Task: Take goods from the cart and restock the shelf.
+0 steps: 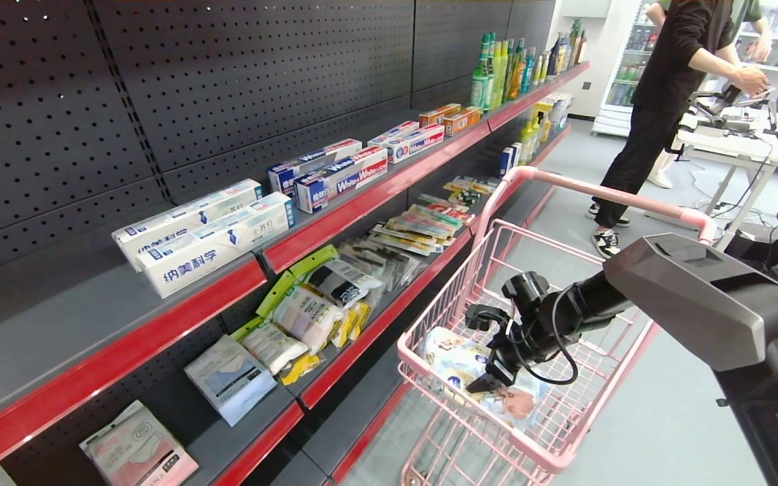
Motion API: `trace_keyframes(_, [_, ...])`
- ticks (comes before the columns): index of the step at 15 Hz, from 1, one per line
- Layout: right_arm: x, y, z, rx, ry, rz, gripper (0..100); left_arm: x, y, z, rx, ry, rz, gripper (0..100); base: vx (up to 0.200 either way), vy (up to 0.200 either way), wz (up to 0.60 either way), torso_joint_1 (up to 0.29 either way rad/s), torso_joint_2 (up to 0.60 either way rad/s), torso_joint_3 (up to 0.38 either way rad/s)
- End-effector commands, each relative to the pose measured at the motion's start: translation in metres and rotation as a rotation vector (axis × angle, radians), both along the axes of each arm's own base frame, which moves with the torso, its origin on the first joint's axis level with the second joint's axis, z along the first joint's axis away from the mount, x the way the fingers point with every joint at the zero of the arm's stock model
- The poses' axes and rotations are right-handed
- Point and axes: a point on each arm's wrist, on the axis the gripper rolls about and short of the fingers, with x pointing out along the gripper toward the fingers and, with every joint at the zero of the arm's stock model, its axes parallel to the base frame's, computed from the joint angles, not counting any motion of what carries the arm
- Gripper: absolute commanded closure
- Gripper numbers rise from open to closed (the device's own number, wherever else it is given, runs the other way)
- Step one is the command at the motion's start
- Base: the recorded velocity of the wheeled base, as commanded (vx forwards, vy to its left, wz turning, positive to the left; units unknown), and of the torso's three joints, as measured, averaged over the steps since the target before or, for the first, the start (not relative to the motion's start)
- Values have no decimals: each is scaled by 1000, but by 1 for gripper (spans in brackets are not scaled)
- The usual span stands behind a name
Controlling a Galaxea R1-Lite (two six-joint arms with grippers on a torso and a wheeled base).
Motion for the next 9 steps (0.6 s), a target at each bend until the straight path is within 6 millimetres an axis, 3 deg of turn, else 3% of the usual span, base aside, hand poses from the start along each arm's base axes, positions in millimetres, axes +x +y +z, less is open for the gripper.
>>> trace_keyframes(1, [-1, 2, -5, -2, 10, 5, 0, 0, 0, 0, 1, 0, 0, 0, 0, 0, 0, 0, 0, 0])
trace_keyframes(6, [-4, 7, -8, -13, 22, 17, 0, 0, 0, 0, 1, 0, 0, 0, 0, 0, 0, 0, 0, 0])
trace_keyframes(7, [-5, 9, -8, -12, 25, 23, 100, 0, 0, 0, 1, 0, 0, 0, 0, 0, 0, 0, 0, 0])
trace_keyframes(9, [-6, 10, -9, -13, 26, 22, 100, 0, 0, 0, 1, 0, 2, 0, 0, 0, 0, 0, 0, 0])
